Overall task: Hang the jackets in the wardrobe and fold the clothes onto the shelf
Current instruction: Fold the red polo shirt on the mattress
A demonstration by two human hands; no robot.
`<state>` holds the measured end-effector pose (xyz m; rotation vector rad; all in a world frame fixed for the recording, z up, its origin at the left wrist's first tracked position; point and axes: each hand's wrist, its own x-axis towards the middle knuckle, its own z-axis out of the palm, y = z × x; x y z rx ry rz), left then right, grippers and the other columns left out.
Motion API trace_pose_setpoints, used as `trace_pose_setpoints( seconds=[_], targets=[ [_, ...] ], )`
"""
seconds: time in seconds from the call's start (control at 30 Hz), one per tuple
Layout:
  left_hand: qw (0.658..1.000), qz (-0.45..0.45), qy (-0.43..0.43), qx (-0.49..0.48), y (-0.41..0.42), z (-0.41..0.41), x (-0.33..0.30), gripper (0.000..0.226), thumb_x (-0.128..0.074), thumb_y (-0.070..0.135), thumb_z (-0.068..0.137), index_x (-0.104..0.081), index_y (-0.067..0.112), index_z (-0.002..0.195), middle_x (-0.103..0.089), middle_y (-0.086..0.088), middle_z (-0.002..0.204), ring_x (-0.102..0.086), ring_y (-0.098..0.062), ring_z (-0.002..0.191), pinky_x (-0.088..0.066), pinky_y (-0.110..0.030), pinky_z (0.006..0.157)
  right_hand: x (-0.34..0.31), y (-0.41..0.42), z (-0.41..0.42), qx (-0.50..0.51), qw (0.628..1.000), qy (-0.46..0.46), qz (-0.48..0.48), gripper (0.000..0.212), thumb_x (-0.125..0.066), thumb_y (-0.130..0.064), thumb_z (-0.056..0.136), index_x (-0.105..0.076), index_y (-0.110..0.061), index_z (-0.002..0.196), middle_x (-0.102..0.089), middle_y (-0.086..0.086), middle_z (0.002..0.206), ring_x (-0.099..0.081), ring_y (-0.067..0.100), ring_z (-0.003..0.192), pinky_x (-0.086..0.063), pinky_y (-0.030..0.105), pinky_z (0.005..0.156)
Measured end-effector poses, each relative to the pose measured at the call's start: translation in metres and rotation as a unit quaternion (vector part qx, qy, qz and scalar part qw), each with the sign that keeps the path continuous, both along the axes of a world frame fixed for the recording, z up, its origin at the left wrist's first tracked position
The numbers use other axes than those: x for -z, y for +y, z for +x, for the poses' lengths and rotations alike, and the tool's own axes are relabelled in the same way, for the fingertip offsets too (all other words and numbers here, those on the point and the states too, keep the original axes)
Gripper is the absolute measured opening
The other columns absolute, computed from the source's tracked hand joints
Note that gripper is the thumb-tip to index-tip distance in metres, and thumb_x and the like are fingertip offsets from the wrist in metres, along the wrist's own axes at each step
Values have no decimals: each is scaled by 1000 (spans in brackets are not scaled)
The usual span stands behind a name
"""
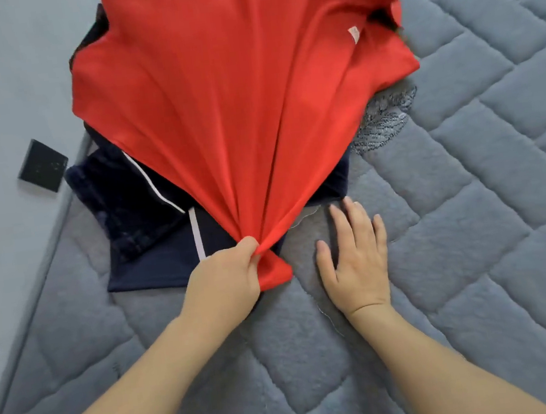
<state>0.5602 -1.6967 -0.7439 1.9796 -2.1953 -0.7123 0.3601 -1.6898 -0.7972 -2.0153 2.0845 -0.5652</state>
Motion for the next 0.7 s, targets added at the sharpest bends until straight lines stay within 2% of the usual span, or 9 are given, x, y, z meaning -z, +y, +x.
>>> trace_pose_setpoints(
  seconds=[0.13,0.2,0.27,0.33,0.4,0.47,0.53,0.6,0.7],
  targets=[
    [993,-115,-5,11,20,-3,9,18,-47,23,90,-49,15,75,-46,0,55,-47,-29,50,-30,-33,47,5,1,-2,2,1000,-9,-8,54,-45,-35,95,-45,-10,143,-36,9,154,-33,22,143,-17,50,120],
    [984,-178,-11,6,34,-9,24,19,-47,18,84,-61,9,74,-49,-4,58,-48,-31,51,-33,-35,49,4,1,-2,5,1000,-19,-10,53,-44,-35,95,-46,-10,143,-38,8,153,-33,21,143,-16,49,120],
    [971,-230,-57,6,37,-11,39,20,-49,15,81,-66,6,77,-52,-7,62,-49,-31,54,-38,-39,50,1,1,-1,5,999,-31,-18,51,-44,-36,95,-50,-10,139,-43,8,149,-36,22,141,-16,47,120],
    [967,-240,-79,5,34,-10,49,18,-51,16,82,-67,7,80,-53,-7,64,-49,-32,56,-37,-40,52,-5,-2,-1,21,998,-65,-18,45,-43,-40,94,-60,-13,127,-50,4,141,-41,21,137,-17,43,120],
    [968,-240,-70,5,35,-9,49,18,-52,16,83,-67,8,82,-53,-7,65,-48,-31,57,-36,-40,53,-18,-13,3,84,987,-135,-13,43,-39,-51,91,-68,-21,103,-55,-4,125,-45,18,128,-17,40,116],
    [969,-242,-57,5,36,-9,50,18,-52,17,84,-67,8,82,-53,-6,65,-48,-31,57,-35,-40,52,-30,-37,13,147,972,-176,55,51,-33,-68,84,-64,-29,76,-47,-11,110,-40,19,123,-12,39,113],
    [968,-246,-48,5,35,-7,52,18,-52,17,85,-67,8,83,-53,-5,65,-47,-30,58,-35,-40,53,-36,-63,19,155,959,-164,171,58,-35,-77,83,-52,-25,62,-42,-7,109,-33,23,125,-8,43,113],
    [967,-251,-40,3,35,-7,53,17,-52,18,86,-66,9,83,-52,-5,65,-47,-30,58,-35,-40,53,-42,-82,17,129,950,-116,261,57,-39,-77,84,-49,-25,64,-43,2,118,-30,28,128,-12,47,113],
    [966,-257,-31,2,36,-5,56,16,-52,20,87,-65,11,83,-51,-3,64,-45,-28,58,-34,-39,55,-52,-86,6,113,936,-102,317,48,-40,-69,91,-56,-24,82,-47,12,130,-34,34,130,-21,48,110]
  ],
)
